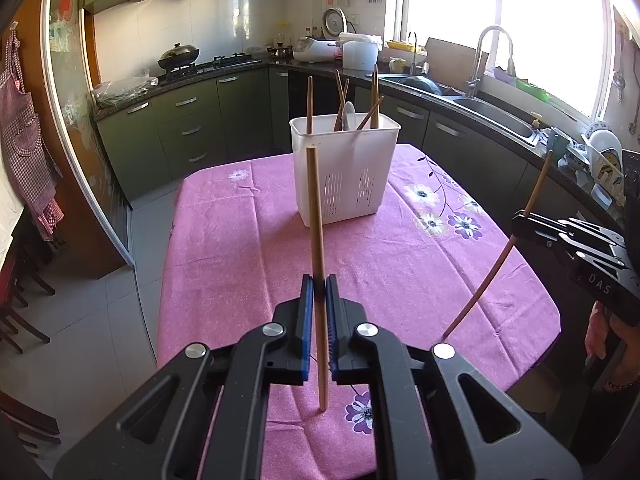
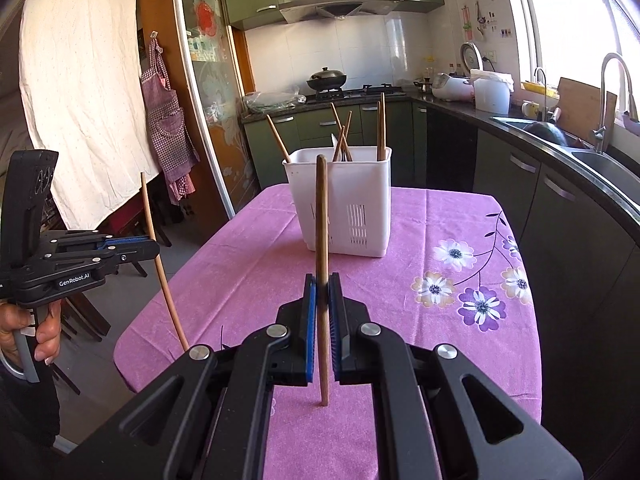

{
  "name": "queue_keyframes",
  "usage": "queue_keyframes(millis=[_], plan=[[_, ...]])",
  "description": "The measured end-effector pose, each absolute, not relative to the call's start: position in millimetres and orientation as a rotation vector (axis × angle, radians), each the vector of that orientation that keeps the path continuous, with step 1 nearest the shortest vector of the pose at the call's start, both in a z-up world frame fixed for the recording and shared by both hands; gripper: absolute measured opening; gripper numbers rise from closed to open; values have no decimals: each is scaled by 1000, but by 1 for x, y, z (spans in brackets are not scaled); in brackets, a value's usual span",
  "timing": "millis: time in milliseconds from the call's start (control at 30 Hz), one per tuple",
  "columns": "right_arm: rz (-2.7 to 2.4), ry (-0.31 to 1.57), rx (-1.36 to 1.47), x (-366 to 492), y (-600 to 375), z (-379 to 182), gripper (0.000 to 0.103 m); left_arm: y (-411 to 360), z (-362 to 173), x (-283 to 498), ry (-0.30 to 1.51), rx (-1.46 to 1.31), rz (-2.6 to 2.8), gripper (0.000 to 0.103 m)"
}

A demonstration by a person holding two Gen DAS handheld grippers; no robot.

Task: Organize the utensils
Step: 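Lift the second chopstick upright with the right gripper while the left gripper holds its chopstick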

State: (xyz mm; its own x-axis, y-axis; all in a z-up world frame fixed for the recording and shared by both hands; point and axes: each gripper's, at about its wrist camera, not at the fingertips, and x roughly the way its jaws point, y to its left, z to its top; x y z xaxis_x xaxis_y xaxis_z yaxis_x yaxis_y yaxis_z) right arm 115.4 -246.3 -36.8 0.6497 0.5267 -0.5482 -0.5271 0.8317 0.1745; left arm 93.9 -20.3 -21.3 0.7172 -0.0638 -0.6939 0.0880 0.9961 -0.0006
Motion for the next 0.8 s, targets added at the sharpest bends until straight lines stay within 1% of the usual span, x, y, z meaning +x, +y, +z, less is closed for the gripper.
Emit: queue_keyframes(millis=[400,567,800], plan=[[606,625,0,124,-245,-34,7,-24,-13,100,749,45,-97,6],[610,607,-16,126,-242,-24,7,-25,-11,108,751,46,-100,5],[623,602,-16,128,-240,-20,7,-29,-25,136,837,44,-131,5]])
